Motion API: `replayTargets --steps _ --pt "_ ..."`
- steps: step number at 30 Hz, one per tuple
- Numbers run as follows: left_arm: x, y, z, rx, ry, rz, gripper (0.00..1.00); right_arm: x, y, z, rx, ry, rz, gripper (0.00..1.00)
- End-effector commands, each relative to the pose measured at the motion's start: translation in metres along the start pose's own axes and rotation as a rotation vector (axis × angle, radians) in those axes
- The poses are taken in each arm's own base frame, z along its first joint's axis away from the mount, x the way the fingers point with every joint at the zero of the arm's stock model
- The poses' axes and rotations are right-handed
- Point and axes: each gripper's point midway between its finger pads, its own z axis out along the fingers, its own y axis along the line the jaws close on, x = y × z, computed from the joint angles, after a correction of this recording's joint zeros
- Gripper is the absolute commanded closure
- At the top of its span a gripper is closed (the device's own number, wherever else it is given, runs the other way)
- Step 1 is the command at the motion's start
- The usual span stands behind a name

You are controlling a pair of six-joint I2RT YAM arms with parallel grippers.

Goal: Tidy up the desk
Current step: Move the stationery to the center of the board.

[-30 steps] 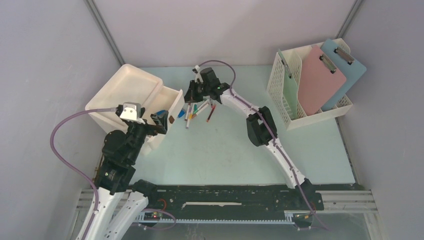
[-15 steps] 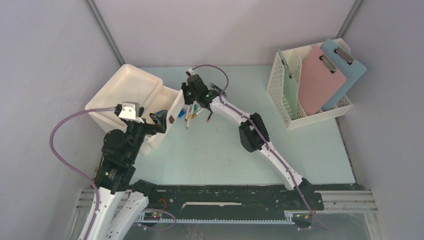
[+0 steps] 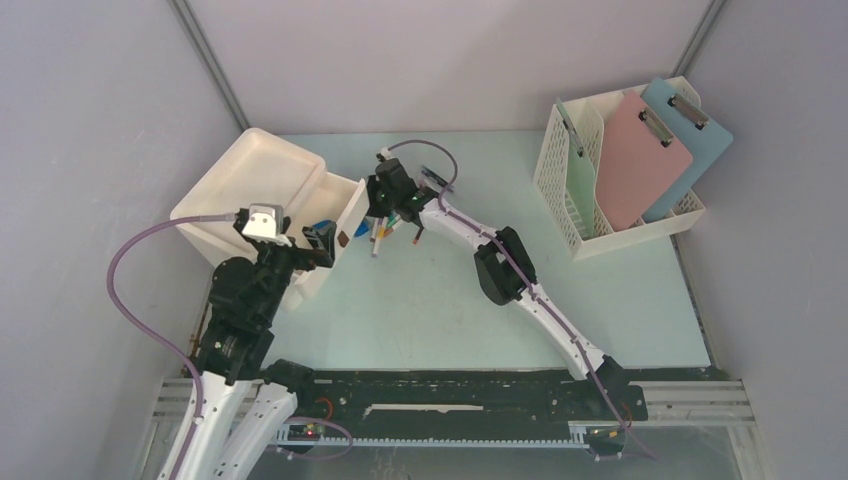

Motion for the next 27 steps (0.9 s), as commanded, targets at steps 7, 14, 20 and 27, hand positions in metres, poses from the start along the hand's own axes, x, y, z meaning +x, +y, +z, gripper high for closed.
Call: replayTargets --steps 7,14,20,27 --pt "-0.014 -0.004 -0.002 0.026 -0.051 -0.012 0.0 0.02 0.024 -0.025 -0.055 0.126 -0.047 0.85" --pt "-0.014 -0.005 -0.003 0.033 -0.054 -0.013 0.0 0.036 0.033 -0.046 -0.108 0.223 -0.103 0.75" --pt "-0.015 -0.006 -0.003 0.038 -0.057 -0.015 0.0 0.044 0.036 -0.059 -0.127 0.266 -0.125 0.7" --pt "-0.016 -0.007 -0.004 0.043 -0.062 -0.016 0.0 0.06 0.04 -0.074 -0.138 0.313 -0.157 0.69"
